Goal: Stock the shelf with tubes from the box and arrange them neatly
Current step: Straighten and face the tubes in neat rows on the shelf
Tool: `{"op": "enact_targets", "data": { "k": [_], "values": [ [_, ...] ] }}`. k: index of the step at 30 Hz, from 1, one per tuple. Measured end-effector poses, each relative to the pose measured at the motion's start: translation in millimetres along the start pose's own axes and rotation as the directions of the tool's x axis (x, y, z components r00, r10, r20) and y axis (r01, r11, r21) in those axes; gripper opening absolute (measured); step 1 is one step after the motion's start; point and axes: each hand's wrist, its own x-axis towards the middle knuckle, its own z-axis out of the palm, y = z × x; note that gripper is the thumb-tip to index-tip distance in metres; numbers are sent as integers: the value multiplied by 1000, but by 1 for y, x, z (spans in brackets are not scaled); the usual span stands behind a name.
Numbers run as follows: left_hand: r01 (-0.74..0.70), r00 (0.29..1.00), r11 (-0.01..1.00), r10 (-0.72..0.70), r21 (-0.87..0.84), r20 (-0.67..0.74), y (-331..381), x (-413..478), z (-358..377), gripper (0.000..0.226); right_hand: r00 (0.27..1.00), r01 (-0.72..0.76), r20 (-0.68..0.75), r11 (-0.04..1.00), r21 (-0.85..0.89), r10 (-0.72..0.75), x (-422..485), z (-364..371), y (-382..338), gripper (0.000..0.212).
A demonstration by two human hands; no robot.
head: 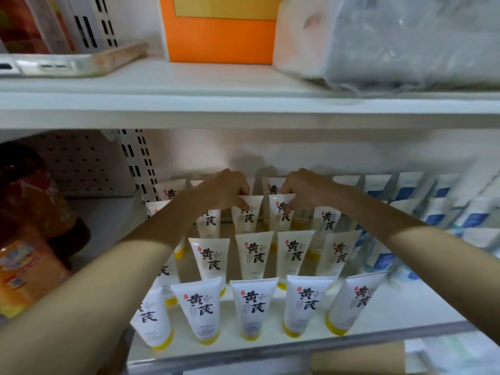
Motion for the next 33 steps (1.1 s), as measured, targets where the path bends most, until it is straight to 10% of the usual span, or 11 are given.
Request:
{"op": "enact_targets", "data": {
  "k": [18,33],
  "values": [
    [-43,999,998,43,-45,11,19,10,-8,30,998,-12,59,975,220,-1,-21,-41,33,16],
    [-120,992,991,121,-58,19,41,30,15,23,992,14,128,999,-33,-10,-27,-8,61,23]
  ]
}}
